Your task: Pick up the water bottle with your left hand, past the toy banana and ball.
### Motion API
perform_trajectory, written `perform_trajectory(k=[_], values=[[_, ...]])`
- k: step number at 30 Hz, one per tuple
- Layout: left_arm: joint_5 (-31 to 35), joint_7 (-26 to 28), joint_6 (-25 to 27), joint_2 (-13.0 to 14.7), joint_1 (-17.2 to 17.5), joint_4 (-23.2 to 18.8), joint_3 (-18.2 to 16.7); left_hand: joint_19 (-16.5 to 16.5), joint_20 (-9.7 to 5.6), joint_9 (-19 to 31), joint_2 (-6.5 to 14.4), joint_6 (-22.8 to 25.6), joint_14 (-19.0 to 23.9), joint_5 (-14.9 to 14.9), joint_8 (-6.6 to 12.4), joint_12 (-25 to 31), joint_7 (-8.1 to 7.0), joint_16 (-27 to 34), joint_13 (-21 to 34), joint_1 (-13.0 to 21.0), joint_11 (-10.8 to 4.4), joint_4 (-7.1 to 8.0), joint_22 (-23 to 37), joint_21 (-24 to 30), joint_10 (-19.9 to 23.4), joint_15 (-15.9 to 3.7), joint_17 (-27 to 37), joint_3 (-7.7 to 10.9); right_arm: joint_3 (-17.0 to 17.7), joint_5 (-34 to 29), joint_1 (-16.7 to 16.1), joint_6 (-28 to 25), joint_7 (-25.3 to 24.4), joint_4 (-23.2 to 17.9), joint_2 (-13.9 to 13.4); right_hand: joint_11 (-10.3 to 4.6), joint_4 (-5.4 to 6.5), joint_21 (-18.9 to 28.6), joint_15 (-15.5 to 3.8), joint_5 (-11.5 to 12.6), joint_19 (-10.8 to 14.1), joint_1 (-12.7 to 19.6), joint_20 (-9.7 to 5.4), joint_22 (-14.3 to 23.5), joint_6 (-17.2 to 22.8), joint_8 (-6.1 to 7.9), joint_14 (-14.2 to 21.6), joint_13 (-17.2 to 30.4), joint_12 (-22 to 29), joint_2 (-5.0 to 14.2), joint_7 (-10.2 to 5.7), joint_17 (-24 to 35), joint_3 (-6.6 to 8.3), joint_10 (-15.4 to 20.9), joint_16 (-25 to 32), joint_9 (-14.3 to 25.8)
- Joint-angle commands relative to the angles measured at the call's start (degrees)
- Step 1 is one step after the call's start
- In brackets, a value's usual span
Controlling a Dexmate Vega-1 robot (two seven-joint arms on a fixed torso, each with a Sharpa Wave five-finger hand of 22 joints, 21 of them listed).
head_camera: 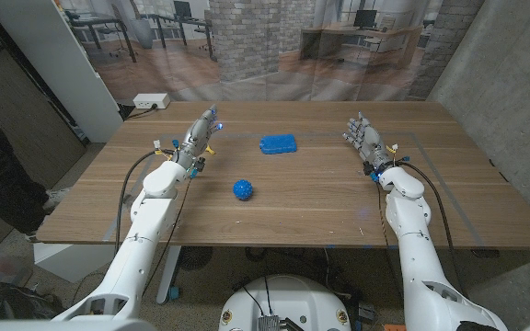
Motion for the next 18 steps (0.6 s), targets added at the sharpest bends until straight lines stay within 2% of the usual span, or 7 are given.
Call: perform_trajectory(k=[1, 18], values=[[3.66, -1.14, 1.48, 1.31, 2.48, -6.69, -1.51, -2.23, 0.36, 0.21, -0.43, -2.06, -0.66, -0.20, 0.36, 0.22, -0.49, 0.25, 0.21, 1.39, 0.05, -1.08, -0.03, -0.38, 0.12, 0.26, 0.03, 0.17, 1.59, -2.80, -0.29, 0.04, 2.43, -0.60, 1.55, 0.22, -0.12, 0.22, 0.55, 0.13, 0.36, 0.44, 0.14, 0.14, 0.45, 0.45, -0.14, 0.23, 0.24, -0.10, -0.08, 0.24, 0.50, 0.45, 0.23, 0.15], [6.00, -3.92, 2.83, 3.95, 4.37, -12.37, -2.82, -2.20, 0.63, 0.27, -1.33, -2.12, -0.97, -0.51, 0.41, 0.16, -0.21, 0.12, 0.27, 3.77, 0.56, -3.37, 0.02, -1.03, 0.08, 0.63, 0.09, 0.42, 2.10, -3.06, -1.31, 0.47, 2.58, -1.66, 2.81, 0.31, -0.12, 0.23, 0.51, 0.11, 0.37, 0.36, 0.12, 0.14, 0.46, 0.45, -0.12, 0.23, 0.25, -0.13, -0.13, 0.24, 0.48, 0.50, 0.24, 0.15]])
